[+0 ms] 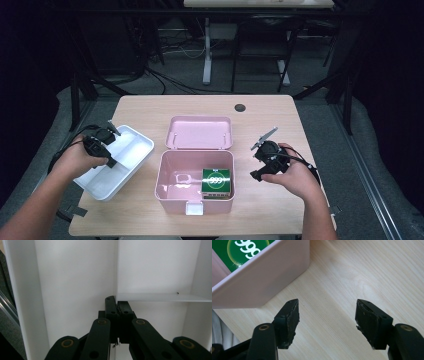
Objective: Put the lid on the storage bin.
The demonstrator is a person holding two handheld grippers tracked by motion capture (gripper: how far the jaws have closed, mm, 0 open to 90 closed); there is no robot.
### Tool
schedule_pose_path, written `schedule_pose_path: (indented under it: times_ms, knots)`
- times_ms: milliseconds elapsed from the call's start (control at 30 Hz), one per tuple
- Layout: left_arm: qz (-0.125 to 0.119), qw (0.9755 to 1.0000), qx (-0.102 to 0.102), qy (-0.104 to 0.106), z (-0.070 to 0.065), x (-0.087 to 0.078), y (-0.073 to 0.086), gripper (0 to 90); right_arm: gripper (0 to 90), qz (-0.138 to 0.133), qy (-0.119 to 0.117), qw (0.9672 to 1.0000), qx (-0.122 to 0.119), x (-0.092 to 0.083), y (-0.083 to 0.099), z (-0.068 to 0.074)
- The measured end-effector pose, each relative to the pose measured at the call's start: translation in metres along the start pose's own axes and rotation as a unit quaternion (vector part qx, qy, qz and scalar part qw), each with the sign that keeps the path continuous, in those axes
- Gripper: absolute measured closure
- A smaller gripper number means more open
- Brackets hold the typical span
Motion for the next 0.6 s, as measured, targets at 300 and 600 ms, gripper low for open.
schedule_pose_path:
  times_ms: [300, 600]
  knots:
    - [-0.003, 1.0000, 0.002, -0.001, -0.001, -0.019, -0.001, 89.2, 35.6, 0.000, -0.001, 1.0000, 0.000, 0.000, 0.000, 0.000]
    - [-0.003, 1.0000, 0.006, -0.001, -0.003, -0.031, -0.002, 89.1, 35.6, 0.001, 0.000, 1.0000, 0.000, 0.001, 0.000, 0.001]
Point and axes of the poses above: each handheld gripper's, and its own axes: x roughly forward along the jaws, y roughly out of its underside, z roughly to its left, the point moved 10 cm from there along x, roughly forward along the jaws, and after that the axes turned 12 degrees about x, right-handed, at the moved point
